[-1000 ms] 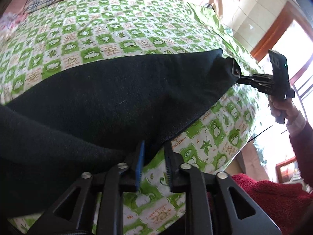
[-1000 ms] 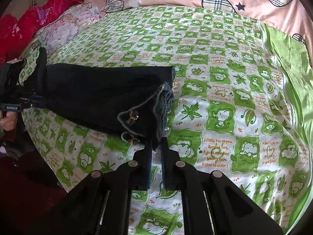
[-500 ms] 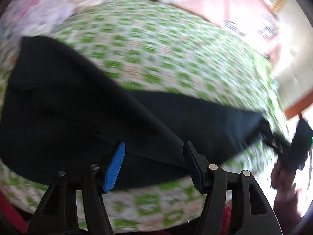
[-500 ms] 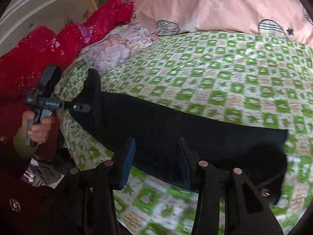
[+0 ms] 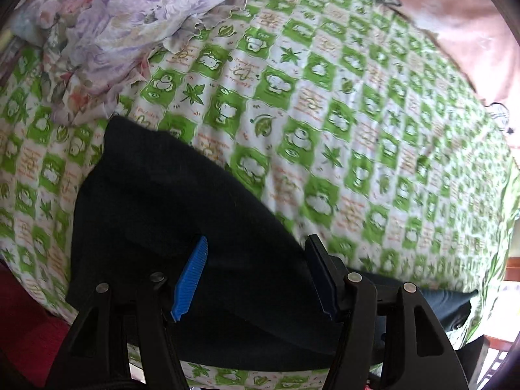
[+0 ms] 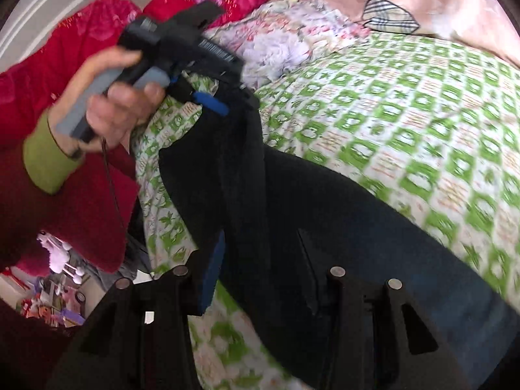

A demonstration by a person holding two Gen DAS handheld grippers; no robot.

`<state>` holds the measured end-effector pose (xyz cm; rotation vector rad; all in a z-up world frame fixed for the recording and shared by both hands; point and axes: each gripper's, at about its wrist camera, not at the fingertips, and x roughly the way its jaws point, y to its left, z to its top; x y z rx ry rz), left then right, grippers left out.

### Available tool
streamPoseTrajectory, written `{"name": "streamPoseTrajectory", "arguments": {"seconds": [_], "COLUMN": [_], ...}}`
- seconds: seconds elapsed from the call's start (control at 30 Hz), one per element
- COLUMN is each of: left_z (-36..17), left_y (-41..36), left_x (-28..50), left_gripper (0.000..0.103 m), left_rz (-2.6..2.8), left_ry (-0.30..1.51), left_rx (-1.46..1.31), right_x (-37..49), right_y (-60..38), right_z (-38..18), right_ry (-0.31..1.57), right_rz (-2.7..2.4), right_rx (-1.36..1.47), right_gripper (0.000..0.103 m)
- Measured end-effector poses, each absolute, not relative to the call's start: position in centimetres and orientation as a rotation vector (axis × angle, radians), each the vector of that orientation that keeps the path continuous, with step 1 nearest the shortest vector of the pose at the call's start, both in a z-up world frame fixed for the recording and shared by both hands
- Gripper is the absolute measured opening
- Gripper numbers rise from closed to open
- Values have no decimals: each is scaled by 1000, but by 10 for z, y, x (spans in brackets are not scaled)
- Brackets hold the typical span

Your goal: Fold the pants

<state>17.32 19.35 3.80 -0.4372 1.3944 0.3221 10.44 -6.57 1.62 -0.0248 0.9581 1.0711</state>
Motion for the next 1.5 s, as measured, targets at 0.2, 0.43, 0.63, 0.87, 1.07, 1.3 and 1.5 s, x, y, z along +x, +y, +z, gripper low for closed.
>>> {"name": "streamPoseTrajectory", "arguments": {"seconds": [0.2, 0.43, 0.63, 0.87, 1.07, 1.3, 1.5], "left_z": [23, 43, 65, 34, -6, -26, -38], "left_y": [192, 200, 209, 206, 217, 216, 223], "left_x": [184, 123, 27, -49, -73, -81, -84], "left_gripper": [26, 6, 5, 5, 5, 5, 5], "left_rz": [317, 259, 240, 267, 250, 229, 211], "left_ry": [1435, 1257, 992, 845, 818, 805, 801], "left_rx": [-399, -472, -630, -750, -864, -889, -905], "right_x": [113, 90, 60, 46, 35, 34, 35], "right_y": [-45, -36, -35, -26, -16, -11, -5], "right_z": [3, 11, 24, 16, 16, 11, 6], "right_ry": [1001, 928, 847, 865, 853, 881, 898], "right_rz": [1092, 1130, 1171, 1159, 1135, 1117, 1094], "right_rx": [-29, -118, -208, -305, -395, -434, -454], "right_gripper": [42, 7, 7, 7, 7, 7, 7]}}
